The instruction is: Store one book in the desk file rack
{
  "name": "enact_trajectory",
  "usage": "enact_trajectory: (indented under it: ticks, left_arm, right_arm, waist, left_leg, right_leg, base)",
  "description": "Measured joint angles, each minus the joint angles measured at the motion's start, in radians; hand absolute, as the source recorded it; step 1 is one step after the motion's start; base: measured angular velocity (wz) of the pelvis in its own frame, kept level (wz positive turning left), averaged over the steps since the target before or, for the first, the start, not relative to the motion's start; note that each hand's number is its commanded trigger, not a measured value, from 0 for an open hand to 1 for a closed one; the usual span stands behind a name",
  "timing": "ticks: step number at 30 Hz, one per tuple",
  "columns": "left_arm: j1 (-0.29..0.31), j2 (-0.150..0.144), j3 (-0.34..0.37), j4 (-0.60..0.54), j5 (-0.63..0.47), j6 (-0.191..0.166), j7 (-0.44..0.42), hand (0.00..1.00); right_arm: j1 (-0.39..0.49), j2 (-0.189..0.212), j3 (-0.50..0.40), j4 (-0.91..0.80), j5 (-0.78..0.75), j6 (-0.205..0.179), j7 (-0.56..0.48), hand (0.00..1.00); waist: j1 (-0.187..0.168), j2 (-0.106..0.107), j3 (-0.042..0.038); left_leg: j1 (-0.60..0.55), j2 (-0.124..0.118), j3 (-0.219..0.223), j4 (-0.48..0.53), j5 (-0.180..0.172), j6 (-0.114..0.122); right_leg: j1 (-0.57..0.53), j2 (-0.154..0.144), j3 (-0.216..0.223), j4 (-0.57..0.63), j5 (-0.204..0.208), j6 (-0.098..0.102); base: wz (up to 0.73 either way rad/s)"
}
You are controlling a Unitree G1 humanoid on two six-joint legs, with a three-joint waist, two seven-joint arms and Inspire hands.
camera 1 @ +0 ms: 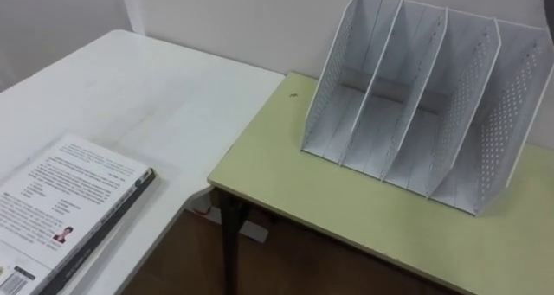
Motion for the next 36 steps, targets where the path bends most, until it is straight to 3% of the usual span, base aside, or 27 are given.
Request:
enact_trajectory:
  ticks: [5, 16, 21, 28, 36]
  left_arm:
    - [0.001, 0.003, 0.009, 0.000, -0.001, 0.001, 0.004, 0.00]
    - [0.001, 0.001, 0.019, -0.003, 0.001, 0.021, 0.008, 0.00]
    - [0.001, 0.002, 0.021, -0.005, 0.000, 0.038, 0.008, 0.00]
    - [-0.006, 0.002, 0.029, -0.014, 0.000, 0.073, 0.009, 0.00]
    - [-0.007, 0.004, 0.029, -0.029, -0.001, 0.098, 0.007, 0.00]
  right_arm:
    - [-0.065, -0.010, 0.000, 0.159, 0.008, 0.004, -0.001, 1.00]
    - [-0.094, -0.022, 0.005, 0.225, 0.018, 0.036, 0.014, 1.00]
    - [-0.103, -0.050, 0.021, 0.257, 0.101, 0.036, 0.062, 1.00]
    - [-0.161, -0.054, 0.051, 0.394, 0.248, 0.077, 0.109, 1.00]
    - [-0.236, -0.058, 0.052, 0.421, 0.250, 0.103, 0.147, 1.00]
  waist:
    - [0.001, -0.019, -0.0031]
    - [0.002, -0.007, -0.0100]
    - [0.004, -0.010, -0.0086]
    - [0.015, -0.013, -0.0056]
    - [0.016, -0.010, -0.0079]
  left_leg:
    - [-0.004, -0.003, -0.006, 0.002, 0.000, 0.000]
    - [-0.006, -0.002, -0.015, 0.002, 0.000, 0.000]
    - [0.003, -0.002, -0.017, 0.003, 0.000, 0.000]
    - [-0.004, -0.002, -0.019, 0.011, 0.000, 0.000]
    - [-0.020, -0.002, -0.026, 0.011, 0.001, 0.000]
  right_leg:
    - [0.000, -0.004, -0.010, 0.001, 0.000, 0.001]
    - [-0.001, -0.006, -0.036, 0.002, 0.000, 0.000]
    - [0.008, -0.006, -0.038, 0.002, 0.000, 0.000]
    - [0.011, -0.012, -0.039, 0.003, 0.000, 0.000]
    - [0.002, -0.016, -0.067, 0.004, 0.000, 0.000]
  base:
    - [0.05]
    - [0.01]
    - [-0.01]
    - [0.00]
    - [0.04]
